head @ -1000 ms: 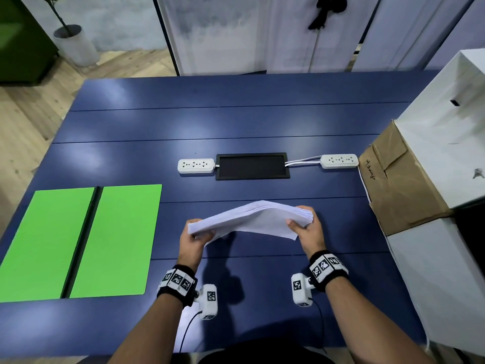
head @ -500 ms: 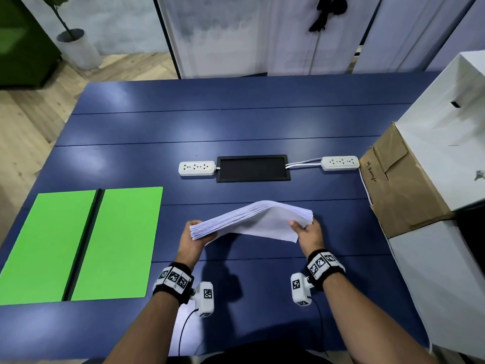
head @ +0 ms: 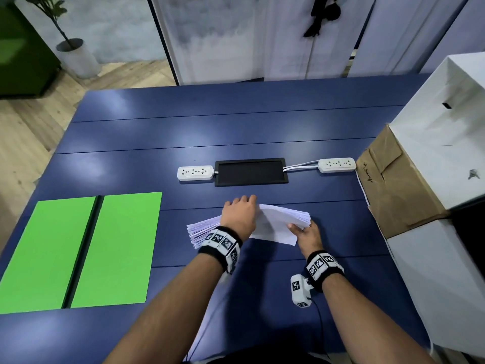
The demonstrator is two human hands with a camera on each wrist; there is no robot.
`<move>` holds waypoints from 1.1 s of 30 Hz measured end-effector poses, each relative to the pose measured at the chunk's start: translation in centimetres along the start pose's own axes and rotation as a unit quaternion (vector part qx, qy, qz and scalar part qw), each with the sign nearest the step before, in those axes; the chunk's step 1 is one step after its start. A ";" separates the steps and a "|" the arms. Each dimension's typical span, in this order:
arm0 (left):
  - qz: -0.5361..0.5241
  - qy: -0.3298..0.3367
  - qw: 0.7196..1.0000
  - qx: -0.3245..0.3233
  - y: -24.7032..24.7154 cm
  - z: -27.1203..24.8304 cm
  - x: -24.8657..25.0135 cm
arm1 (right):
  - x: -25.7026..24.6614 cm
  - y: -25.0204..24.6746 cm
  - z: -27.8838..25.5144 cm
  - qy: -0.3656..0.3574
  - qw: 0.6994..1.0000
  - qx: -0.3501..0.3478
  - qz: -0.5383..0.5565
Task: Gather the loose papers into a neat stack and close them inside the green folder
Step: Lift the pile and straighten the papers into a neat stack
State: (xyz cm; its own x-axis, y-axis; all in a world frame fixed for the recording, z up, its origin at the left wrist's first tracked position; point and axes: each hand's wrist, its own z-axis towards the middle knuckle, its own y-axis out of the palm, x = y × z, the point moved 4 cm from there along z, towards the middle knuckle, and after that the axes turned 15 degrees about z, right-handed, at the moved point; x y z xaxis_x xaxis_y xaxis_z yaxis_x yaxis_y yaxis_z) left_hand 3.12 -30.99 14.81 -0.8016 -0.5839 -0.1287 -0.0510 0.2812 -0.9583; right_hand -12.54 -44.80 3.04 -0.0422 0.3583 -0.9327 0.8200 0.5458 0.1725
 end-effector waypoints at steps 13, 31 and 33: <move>0.029 0.007 0.999 -0.010 -0.3 1.2 0.0 | 0.0 0.1 0.1 0.006 1.000 -0.011 -0.011; -0.676 -0.149 0.713 0.108 2.5 -5.2 -8.1 | -8.9 7.8 -3.8 -0.081 0.981 -0.024 0.172; -0.660 -0.151 0.723 0.137 3.5 -5.5 -7.7 | -7.6 8.5 -4.2 -0.084 0.984 0.009 0.158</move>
State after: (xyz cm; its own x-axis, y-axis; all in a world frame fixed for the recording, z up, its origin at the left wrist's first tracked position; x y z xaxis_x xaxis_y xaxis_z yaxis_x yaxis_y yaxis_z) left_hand 5.87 -21.33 13.87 0.0061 -0.3571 0.9341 -0.4993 -0.8104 -0.3065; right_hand -7.60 -39.70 12.90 0.3109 0.3768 -0.8725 0.7866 0.4133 0.4588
